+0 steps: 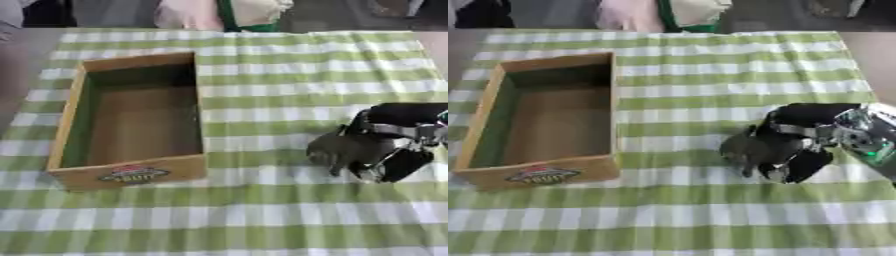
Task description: Pick up objects on the table and place them in the box.
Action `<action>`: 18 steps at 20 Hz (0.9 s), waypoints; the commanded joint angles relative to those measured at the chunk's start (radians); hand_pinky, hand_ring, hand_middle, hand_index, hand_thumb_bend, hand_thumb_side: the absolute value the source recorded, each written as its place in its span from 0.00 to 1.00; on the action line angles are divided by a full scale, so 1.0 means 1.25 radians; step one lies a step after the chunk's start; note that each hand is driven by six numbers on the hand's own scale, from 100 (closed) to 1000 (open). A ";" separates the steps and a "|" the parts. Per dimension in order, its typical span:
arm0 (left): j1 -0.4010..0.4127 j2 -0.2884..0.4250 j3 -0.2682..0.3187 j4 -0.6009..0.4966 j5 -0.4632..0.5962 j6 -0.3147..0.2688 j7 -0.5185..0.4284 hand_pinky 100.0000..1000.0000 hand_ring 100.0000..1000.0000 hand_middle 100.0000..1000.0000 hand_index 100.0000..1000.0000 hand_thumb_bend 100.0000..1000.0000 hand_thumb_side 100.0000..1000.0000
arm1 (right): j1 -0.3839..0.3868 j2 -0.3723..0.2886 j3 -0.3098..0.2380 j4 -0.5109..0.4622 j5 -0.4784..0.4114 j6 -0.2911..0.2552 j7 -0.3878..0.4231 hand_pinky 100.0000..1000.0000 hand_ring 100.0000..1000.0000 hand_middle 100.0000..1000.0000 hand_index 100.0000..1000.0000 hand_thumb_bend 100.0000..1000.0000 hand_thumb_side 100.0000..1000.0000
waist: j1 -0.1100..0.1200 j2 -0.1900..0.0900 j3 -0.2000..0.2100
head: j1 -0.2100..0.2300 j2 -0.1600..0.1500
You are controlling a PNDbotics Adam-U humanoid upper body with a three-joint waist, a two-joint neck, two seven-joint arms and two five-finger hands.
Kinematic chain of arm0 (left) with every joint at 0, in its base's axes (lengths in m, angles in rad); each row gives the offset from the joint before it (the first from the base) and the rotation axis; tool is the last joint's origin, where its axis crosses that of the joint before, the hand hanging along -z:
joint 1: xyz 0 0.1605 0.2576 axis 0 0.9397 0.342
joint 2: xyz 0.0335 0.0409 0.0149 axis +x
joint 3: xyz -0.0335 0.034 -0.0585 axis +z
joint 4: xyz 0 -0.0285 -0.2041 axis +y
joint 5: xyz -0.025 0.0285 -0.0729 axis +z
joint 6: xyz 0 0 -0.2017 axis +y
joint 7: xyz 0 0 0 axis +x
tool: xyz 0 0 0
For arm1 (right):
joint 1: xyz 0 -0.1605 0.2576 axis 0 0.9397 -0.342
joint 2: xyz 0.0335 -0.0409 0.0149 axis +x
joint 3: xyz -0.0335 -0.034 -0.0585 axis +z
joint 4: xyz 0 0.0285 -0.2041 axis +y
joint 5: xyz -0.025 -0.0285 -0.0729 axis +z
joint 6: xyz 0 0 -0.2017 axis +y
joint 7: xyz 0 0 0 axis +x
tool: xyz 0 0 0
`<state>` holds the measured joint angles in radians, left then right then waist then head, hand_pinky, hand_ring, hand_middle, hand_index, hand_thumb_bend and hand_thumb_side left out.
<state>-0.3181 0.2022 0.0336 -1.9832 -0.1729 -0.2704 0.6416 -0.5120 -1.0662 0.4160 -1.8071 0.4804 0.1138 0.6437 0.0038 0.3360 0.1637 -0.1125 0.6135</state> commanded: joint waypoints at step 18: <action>-0.004 0.013 -0.002 -0.013 0.004 0.000 -0.007 0.36 0.53 0.58 0.66 0.27 0.83 | -0.147 -0.009 -0.052 -0.076 -0.037 0.015 -0.070 0.71 0.69 0.35 0.43 0.00 0.11 | -0.014 -0.038 0.009 | 0.001 -0.002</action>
<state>-0.3174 0.2021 0.0329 -1.9832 -0.1713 -0.2706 0.6368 -0.6761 -1.0591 0.3653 -1.8868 0.4382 0.1353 0.5560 -0.0145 0.3097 0.1740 -0.1119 0.6139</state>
